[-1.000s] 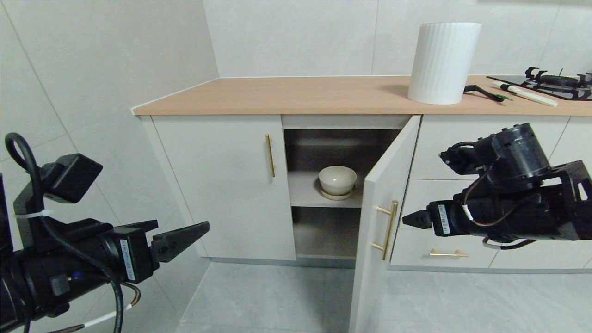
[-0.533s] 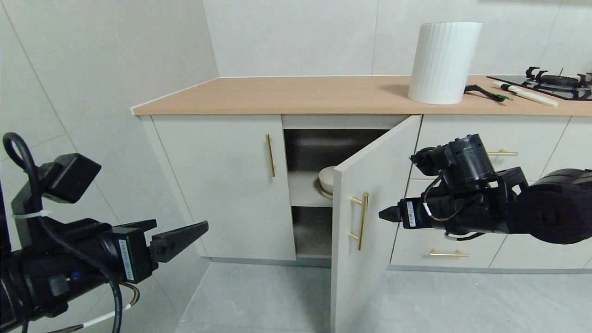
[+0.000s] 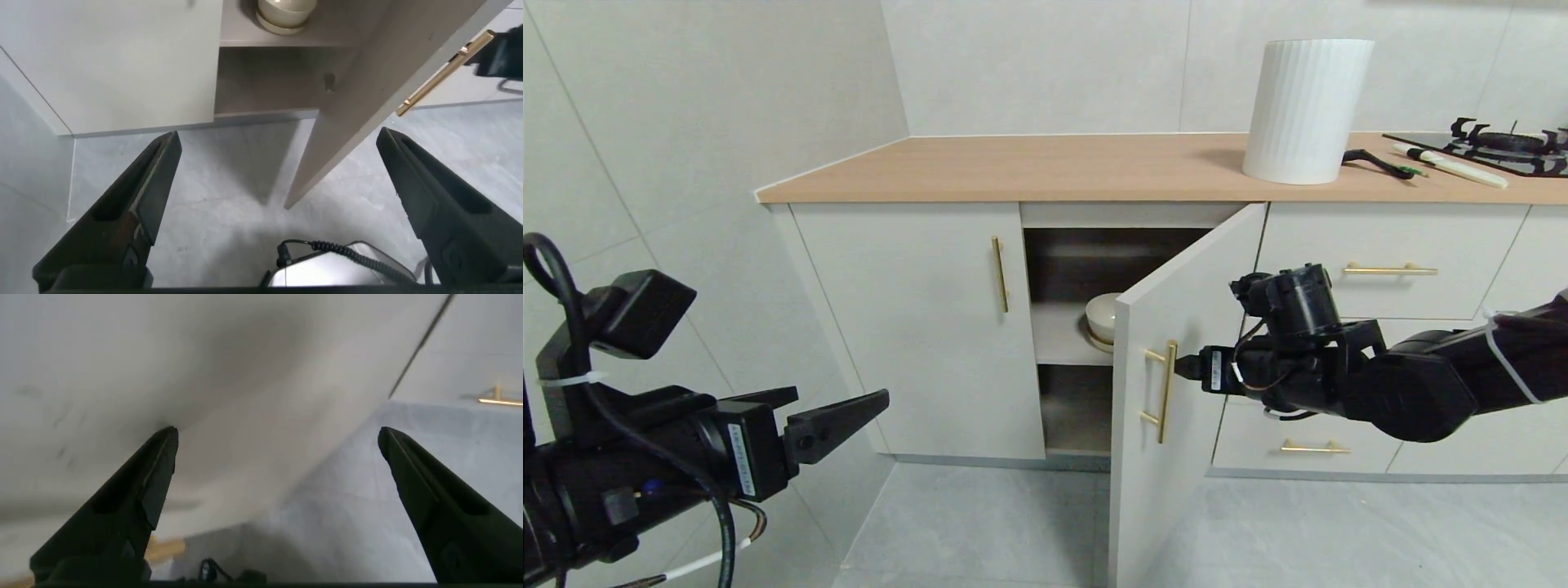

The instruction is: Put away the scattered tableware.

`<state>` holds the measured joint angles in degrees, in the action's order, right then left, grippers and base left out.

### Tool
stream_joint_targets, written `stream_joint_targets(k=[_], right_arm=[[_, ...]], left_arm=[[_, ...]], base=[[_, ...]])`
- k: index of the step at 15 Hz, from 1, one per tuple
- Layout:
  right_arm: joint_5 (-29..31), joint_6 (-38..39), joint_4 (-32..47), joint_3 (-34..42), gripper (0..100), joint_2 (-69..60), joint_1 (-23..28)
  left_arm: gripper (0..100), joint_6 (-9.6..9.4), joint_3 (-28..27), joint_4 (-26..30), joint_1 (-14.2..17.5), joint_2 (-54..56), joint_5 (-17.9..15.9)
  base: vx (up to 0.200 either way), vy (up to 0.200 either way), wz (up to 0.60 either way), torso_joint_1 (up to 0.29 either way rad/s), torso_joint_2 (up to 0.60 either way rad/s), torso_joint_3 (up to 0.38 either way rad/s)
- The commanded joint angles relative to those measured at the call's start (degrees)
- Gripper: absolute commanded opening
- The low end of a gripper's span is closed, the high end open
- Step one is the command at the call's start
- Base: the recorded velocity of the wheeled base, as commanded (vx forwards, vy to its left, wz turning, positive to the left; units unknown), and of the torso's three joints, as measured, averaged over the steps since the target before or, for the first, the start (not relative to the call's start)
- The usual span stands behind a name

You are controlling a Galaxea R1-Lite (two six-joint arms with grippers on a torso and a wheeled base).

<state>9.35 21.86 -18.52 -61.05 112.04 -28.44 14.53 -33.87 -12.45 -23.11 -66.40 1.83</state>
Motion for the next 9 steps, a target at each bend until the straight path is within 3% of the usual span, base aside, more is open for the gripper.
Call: stream_joint_targets(k=[1, 4, 9], right_arm=[[0.0, 0.3, -1.3, 0.1, 100, 2.3, 0.0], [0.1, 2.2, -5.7, 0.1, 100, 4.1, -0.2], [0.1, 2.7, -6.4, 0.1, 100, 4.3, -0.3]], left_arm=[[100, 0.06, 0.0, 0.0, 0.0, -0.3, 0.0], [100, -0.03, 0.1, 0.0, 0.0, -0.4, 0.0], [100, -0.82, 0.2, 1.7, 0.0, -0.4, 0.1]], base=[[0.0, 0.0, 0.0, 0.0, 0.0, 0.0], [0.0, 0.0, 0.0, 0.0, 0.0, 0.0], [0.0, 0.0, 0.0, 0.0, 0.0, 0.0]])
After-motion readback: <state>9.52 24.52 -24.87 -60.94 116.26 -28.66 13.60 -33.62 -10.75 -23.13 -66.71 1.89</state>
